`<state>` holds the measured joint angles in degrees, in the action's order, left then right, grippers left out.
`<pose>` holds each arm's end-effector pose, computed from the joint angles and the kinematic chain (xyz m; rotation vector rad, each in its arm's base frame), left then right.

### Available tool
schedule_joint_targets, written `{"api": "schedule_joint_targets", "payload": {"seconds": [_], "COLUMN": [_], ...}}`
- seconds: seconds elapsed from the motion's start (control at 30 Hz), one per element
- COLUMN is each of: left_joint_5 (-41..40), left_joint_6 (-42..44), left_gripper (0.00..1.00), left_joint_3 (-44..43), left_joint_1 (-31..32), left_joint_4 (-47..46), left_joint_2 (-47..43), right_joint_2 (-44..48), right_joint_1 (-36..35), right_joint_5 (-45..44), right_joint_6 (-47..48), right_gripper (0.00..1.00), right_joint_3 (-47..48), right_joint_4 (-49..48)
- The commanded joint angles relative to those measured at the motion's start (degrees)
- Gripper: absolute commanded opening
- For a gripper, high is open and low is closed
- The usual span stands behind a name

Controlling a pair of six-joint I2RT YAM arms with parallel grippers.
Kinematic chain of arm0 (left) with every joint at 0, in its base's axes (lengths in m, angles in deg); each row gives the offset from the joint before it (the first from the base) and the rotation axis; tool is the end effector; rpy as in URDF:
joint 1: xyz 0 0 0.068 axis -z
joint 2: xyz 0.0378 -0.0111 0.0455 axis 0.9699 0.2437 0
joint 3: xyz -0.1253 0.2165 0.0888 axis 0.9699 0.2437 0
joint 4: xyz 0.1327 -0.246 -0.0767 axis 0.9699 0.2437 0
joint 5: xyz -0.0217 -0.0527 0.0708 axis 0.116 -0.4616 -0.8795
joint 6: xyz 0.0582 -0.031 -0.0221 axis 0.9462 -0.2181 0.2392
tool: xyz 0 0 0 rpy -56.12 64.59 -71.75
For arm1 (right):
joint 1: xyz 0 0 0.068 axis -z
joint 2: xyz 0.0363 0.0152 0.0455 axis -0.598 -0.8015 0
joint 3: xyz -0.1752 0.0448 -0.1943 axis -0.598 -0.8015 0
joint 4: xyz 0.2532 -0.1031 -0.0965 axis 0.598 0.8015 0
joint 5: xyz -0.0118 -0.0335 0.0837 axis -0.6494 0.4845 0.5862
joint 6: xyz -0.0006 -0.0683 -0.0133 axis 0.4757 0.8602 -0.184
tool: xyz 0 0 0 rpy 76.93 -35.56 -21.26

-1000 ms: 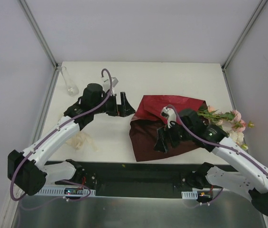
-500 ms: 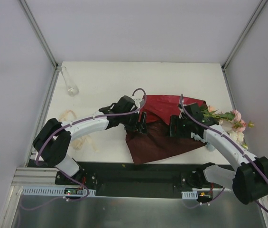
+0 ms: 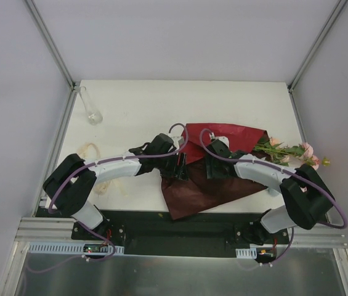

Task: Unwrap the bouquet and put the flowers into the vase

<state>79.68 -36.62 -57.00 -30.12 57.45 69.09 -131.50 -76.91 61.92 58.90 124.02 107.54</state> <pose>0.2386 -0.2726 0.1544 0.4717 2.4495 -1.0540 0.2369 0.1808 0.1249 -0.4981 2.5272 0.0034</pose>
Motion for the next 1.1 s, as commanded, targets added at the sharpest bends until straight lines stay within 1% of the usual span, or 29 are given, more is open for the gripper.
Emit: {"api": "schedule_joint_targets", "payload": {"seconds": [0.0,0.07,0.13,0.2,0.3,0.33,0.4,0.43,0.47,0.57,0.6,0.7,0.77,0.8,0.87,0.9,0.93,0.97,1.07], "left_joint_5": [-0.7,-0.78,-0.79,-1.05,-0.09,0.01,0.27,0.18,0.27,-0.17,-0.26,-0.96,-1.22,-1.31,-1.31,-1.23,-1.22,-1.14,-1.75], "left_joint_6": [-1.28,-1.28,-1.11,-1.11,-1.37,-1.37,-1.46,-1.46,-1.55,-1.2,-0.85,-0.67,-0.67,-0.5,-0.23,0.03,0.12,0.3,0.47], "left_gripper": [0.55,0.54,0.54,0.54,0.55,0.54,0.55,0.56,0.57,0.6,0.61,0.63,0.64,0.66,0.68,0.71,0.72,0.72,0.76], "left_joint_3": [2.41,3.64,4.25,5.04,5.4,5.48,5.66,6.01,6.1,6.63,6.63,6.45,6.19,5.93,4.87,4.44,3.56,3.2,2.24], "left_joint_1": [0.36,0.36,0.36,0.45,0.45,0.45,0.8,0.98,0.98,1.07,1.07,1.15,1.07,1.07,1.07,1.07,0.98,0.98,0.98], "left_joint_4": [-2.86,-3.13,-3.21,-3.21,-3.21,-3.21,-3.21,-3.13,-3.21,-3.13,-2.52,-1.37,-1.19,-1.19,0.65,0.91,1.61,1.71,1.71], "left_joint_2": [-1.02,-1.82,-2.88,-3.58,-4.63,-5.16,-7.0,-7.88,-8.76,-12.1,-13.41,-15.7,-16.5,-17.02,-17.38,-17.55,-17.56,-17.38,-15.55], "right_joint_2": [-3.38,-4.53,-5.93,-8.03,-11.63,-12.7,-16.02,-17.35,-20.15,-24.56,-25.18,-27.29,-29.13,-29.84,-32.64,-33.7,-34.67,-36.42,-40.2], "right_joint_1": [0.19,1.07,3.87,6.77,9.5,9.77,10.39,10.82,11.26,12.5,12.41,13.37,15.3,16.01,18.46,19.08,19.61,20.23,20.58], "right_joint_5": [-14.27,-17.54,-20.01,-21.16,-22.38,-23.26,-24.15,-23.28,-22.23,-19.94,-18.71,-15.02,-13.17,-9.68,-7.29,-4.75,-3.77,-2.37,9.03], "right_joint_6": [3.33,7.28,11.66,13.62,20.29,21.78,26.44,27.59,28.64,32.86,36.09,39.11,38.94,38.76,36.84,36.05,34.65,34.2,32.18], "right_gripper": [0.62,0.63,0.64,0.64,0.65,0.65,0.67,0.67,0.68,0.68,0.69,0.71,0.73,0.74,0.75,0.74,0.75,0.75,0.76], "right_joint_3": [7.94,11.03,14.46,16.4,20.35,23.41,26.41,30.17,31.95,38.88,39.52,41.8,43.12,44.43,46.72,50.12,51.55,53.04,59.54], "right_joint_4": [-4.29,-4.73,-6.74,-11.48,-18.51,-19.84,-22.99,-24.32,-24.77,-24.95,-25.64,-27.41,-27.15,-27.06,-24.78,-23.47,-21.37,-21.34,-16.18]}}
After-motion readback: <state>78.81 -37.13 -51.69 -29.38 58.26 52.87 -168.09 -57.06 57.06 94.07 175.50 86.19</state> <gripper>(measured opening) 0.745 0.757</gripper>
